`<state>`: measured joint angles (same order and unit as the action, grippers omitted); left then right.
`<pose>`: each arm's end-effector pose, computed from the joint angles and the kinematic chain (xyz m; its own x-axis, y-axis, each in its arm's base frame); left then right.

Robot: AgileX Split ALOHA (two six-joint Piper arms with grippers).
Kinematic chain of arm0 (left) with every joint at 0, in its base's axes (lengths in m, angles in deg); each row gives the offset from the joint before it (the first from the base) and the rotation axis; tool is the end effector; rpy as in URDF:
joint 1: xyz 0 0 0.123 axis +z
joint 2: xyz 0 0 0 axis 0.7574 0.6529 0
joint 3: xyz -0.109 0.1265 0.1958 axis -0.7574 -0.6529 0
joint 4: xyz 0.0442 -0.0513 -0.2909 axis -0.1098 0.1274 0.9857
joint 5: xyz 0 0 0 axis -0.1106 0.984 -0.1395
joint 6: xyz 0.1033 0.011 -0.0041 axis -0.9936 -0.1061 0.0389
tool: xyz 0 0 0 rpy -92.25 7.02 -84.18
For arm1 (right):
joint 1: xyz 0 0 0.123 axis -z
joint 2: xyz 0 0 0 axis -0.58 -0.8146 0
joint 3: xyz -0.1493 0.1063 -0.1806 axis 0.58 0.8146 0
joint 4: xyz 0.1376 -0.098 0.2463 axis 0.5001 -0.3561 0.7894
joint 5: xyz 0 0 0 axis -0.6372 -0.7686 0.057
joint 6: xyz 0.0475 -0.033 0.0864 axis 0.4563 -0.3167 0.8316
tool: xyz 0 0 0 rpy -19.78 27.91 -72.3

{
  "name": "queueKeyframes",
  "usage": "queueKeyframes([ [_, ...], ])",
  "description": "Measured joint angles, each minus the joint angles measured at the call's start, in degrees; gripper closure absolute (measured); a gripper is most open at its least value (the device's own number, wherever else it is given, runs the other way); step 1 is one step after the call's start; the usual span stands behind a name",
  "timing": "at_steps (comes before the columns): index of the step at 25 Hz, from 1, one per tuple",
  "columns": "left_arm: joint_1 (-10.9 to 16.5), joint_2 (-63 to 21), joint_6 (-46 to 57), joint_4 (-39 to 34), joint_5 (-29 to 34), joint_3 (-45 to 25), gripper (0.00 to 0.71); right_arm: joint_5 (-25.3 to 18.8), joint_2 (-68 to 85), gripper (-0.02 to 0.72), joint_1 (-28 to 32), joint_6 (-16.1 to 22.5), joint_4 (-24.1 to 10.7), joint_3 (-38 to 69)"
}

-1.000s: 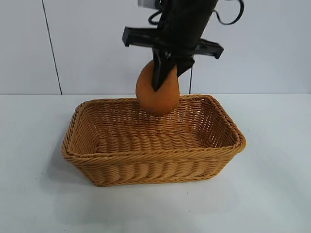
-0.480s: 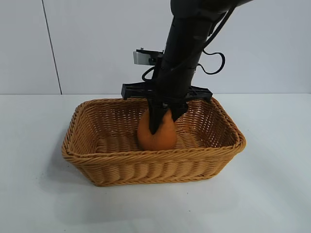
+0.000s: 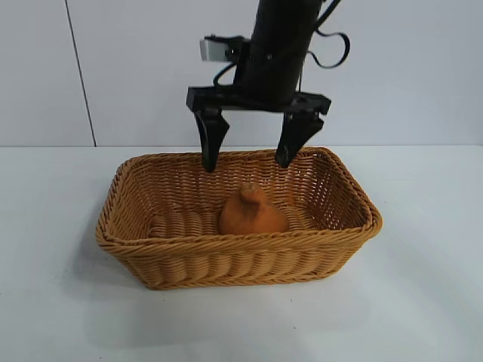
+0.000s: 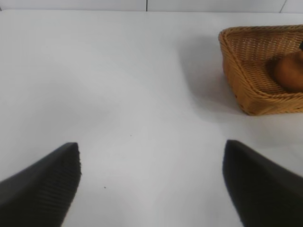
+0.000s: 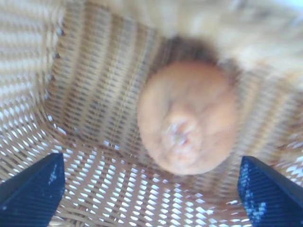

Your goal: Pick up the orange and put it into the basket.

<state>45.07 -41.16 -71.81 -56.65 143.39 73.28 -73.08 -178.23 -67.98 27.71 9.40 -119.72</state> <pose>0.0747 -0.0045 0.2953 -0.4548 -0.0165 -0.8904 0.0418 0.9983 -0.0399 0.4197 0.2758 0.1934 -0.8385 -0.4835 -0.2513 -0.5149 0.8540 0.0750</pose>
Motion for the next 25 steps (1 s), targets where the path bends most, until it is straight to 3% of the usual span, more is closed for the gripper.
queueKeyframes([
  [3, 0.0, 0.0, 0.0, 0.0, 0.0, 0.0, 0.126, -0.1, 0.7, 0.010, 0.0, 2.1, -3.3, -5.8],
  [9, 0.0, 0.0, 0.0, 0.0, 0.0, 0.0, 0.126, -0.4, 2.4, 0.010, 2.4, 2.6, -7.1, -9.9],
  [21, 0.0, 0.0, 0.0, 0.0, 0.0, 0.0, 0.126, -0.5, 2.5, 0.010, 23.7, 2.8, -8.4, -9.9],
  [25, 0.0, 0.0, 0.0, 0.0, 0.0, 0.0, 0.126, -0.5, 2.5, 0.010, 28.9, 3.5, -6.7, -9.9],
])
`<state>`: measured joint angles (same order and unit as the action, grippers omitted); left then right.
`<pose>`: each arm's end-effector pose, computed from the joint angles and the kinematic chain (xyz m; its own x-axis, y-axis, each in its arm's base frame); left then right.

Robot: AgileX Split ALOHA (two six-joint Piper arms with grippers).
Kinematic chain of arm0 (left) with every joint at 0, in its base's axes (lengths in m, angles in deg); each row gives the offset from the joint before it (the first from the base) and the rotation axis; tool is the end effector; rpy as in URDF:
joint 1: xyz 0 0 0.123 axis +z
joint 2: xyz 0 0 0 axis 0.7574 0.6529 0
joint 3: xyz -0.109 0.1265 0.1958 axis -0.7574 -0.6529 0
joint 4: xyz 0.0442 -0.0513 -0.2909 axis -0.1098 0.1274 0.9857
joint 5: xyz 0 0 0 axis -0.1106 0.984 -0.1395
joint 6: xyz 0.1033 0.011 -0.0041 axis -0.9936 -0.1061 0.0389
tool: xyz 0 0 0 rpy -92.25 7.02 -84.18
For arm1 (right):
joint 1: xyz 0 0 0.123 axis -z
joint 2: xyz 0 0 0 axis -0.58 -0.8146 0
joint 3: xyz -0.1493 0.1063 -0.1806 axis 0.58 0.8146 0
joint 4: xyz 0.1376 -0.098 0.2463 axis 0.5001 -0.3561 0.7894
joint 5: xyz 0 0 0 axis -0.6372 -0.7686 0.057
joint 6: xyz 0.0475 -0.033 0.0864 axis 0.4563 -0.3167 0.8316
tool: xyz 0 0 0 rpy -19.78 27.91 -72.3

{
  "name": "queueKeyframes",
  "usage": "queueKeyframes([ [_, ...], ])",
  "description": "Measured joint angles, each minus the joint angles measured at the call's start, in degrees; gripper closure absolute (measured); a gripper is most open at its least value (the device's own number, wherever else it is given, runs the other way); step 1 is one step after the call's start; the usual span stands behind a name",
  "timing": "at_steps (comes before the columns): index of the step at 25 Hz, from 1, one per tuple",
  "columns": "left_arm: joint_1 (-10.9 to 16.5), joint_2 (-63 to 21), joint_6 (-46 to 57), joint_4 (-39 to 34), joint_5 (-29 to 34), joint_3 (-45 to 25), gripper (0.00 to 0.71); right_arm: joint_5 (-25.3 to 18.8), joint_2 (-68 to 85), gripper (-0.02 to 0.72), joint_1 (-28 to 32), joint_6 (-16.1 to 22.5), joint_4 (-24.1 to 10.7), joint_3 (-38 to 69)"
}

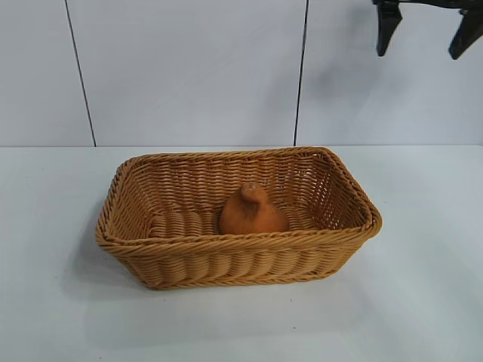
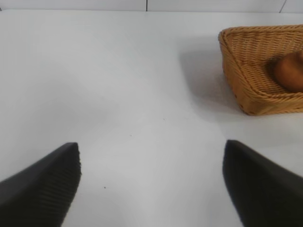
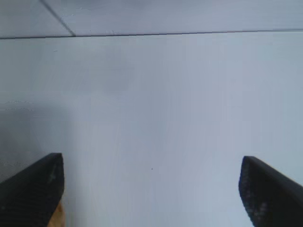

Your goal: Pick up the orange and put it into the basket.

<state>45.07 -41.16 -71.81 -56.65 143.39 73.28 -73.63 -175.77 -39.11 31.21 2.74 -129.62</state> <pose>0.0747 -0.0045 0.2953 -0.4548 -0.0165 -0.8904 0.0418 0.9983 -0.0399 0.5096 0.0281 0.2724 -0.8940 0.0059 -0.4480 0.0114 0.9999 -0.0097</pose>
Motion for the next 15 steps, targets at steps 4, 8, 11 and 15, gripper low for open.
queueKeyframes([
  [4, 0.0, 0.0, 0.0, 0.0, 0.0, 0.0, 0.126, 0.1, 0.6, 0.010, 1.1, 0.1, 1.8, 1.5],
  [8, 0.0, 0.0, 0.0, 0.0, 0.0, 0.0, 0.126, 0.1, 4.0, 0.010, 1.1, -0.4, 2.6, 9.5],
  [11, 0.0, 0.0, 0.0, 0.0, 0.0, 0.0, 0.126, 0.2, 9.1, 0.010, 1.1, -0.6, 3.7, 19.2],
  [15, 0.0, 0.0, 0.0, 0.0, 0.0, 0.0, 0.126, 0.2, 19.6, 0.010, 1.1, -2.6, 6.8, 35.7],
])
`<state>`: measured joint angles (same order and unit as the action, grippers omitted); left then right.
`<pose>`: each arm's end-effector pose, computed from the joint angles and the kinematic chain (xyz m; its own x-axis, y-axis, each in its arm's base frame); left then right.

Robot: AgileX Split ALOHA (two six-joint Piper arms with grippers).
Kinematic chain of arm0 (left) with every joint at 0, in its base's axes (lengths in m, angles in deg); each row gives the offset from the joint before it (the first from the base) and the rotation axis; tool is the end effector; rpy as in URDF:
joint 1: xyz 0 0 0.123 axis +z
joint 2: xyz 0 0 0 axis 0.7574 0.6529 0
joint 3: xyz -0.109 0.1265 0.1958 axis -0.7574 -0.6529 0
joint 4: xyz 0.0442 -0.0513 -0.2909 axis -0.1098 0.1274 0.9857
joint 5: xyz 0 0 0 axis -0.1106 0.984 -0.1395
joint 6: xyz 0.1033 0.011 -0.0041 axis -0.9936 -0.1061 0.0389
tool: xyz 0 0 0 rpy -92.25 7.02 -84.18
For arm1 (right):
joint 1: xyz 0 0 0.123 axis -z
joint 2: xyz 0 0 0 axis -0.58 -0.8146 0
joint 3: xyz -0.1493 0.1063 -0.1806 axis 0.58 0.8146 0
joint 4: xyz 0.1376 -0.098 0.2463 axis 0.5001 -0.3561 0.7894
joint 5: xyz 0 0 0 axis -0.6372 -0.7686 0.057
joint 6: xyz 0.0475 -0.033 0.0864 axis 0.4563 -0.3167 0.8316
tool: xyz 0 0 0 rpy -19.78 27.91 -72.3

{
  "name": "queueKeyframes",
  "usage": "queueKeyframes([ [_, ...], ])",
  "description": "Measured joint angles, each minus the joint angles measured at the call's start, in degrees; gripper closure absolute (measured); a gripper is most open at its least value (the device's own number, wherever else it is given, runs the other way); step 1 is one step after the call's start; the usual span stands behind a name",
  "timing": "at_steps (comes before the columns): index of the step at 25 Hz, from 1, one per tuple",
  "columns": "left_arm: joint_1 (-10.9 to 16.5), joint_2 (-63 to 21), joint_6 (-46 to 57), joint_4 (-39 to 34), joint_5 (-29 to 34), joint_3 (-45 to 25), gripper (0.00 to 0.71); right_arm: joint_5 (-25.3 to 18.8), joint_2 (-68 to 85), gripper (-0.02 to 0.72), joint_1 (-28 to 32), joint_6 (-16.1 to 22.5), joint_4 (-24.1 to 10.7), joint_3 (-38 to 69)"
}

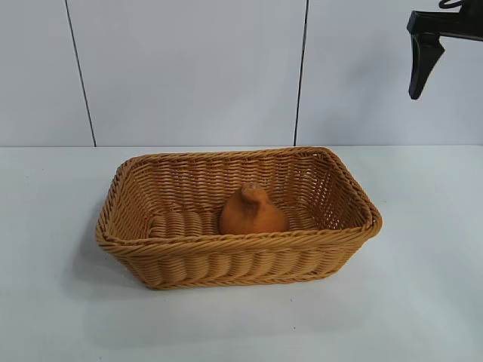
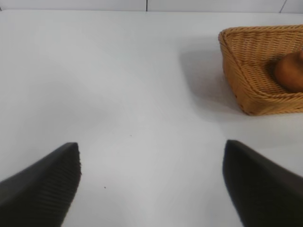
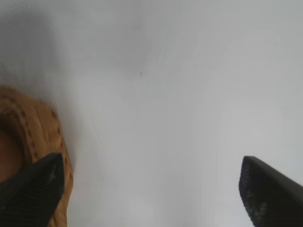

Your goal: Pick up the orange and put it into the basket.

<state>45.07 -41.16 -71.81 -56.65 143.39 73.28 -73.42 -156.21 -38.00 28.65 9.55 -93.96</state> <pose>0.0747 -0.0045 0.2953 -0.4548 -0.0165 -0.8904 0.0418 0.9983 -0.0399 0.4098 0.0254 0.2254 -0.9834 0.0164 -0.1805 0.0022 0.9969 0.0787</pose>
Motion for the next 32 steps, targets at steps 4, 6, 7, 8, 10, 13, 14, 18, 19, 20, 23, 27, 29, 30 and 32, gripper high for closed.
queueKeyframes([
  [4, 0.0, 0.0, 0.0, 0.0, 0.0, 0.0, 0.126, -0.4, 13.0, 0.010, 0.0, -0.8, 1.1, 16.2],
  [6, 0.0, 0.0, 0.0, 0.0, 0.0, 0.0, 0.126, -0.6, 19.8, 0.010, 0.0, -1.0, 1.2, 23.4],
  [7, 0.0, 0.0, 0.0, 0.0, 0.0, 0.0, 0.126, -0.6, 23.6, 0.010, 0.0, -1.0, 1.2, 27.1],
  [8, 0.0, 0.0, 0.0, 0.0, 0.0, 0.0, 0.126, -0.6, 27.3, 0.010, 0.0, -1.0, 1.2, 30.5],
  [10, 0.0, 0.0, 0.0, 0.0, 0.0, 0.0, 0.126, -0.4, 34.0, 0.010, 0.0, -1.0, 0.7, 36.6],
  [13, 0.0, 0.0, 0.0, 0.0, 0.0, 0.0, 0.126, 3.0, 44.3, 0.010, 0.0, -1.0, -1.1, 45.2],
  [14, 0.0, 0.0, 0.0, 0.0, 0.0, 0.0, 0.126, 4.3, 47.1, 0.010, 0.0, -1.0, -1.9, 48.0],
  [18, 0.0, 0.0, 0.0, 0.0, 0.0, 0.0, 0.126, 8.0, 59.9, 0.010, 0.0, -1.0, -2.9, 57.0],
  [19, 0.0, 0.0, 0.0, 0.0, 0.0, 0.0, 0.126, 8.6, 63.2, 0.010, 0.0, -1.0, -3.0, 58.6],
  [20, 0.0, 0.0, 0.0, 0.0, 0.0, 0.0, 0.126, 9.0, 66.3, 0.010, 0.0, -1.0, -3.0, 59.3],
  [23, 0.0, 0.0, 0.0, 0.0, 0.0, 0.0, 0.126, 10.4, 74.5, 0.010, 0.0, -1.0, -3.0, 59.5],
  [27, 0.0, 0.0, 0.0, 0.0, 0.0, 0.0, 0.126, 10.8, 85.5, 0.010, 0.0, -1.0, -3.0, 59.5],
  [29, 0.0, 0.0, 0.0, 0.0, 0.0, 0.0, 0.126, 10.8, 91.0, 0.010, 0.0, -1.0, -3.0, 59.6],
  [30, 0.0, 0.0, 0.0, 0.0, 0.0, 0.0, 0.126, 10.8, 94.1, 0.010, 0.0, -1.0, -3.0, 59.6],
  [32, 0.0, 0.0, 0.0, 0.0, 0.0, 0.0, 0.126, 10.8, 99.8, 0.010, 0.0, -1.0, -3.0, 59.8],
])
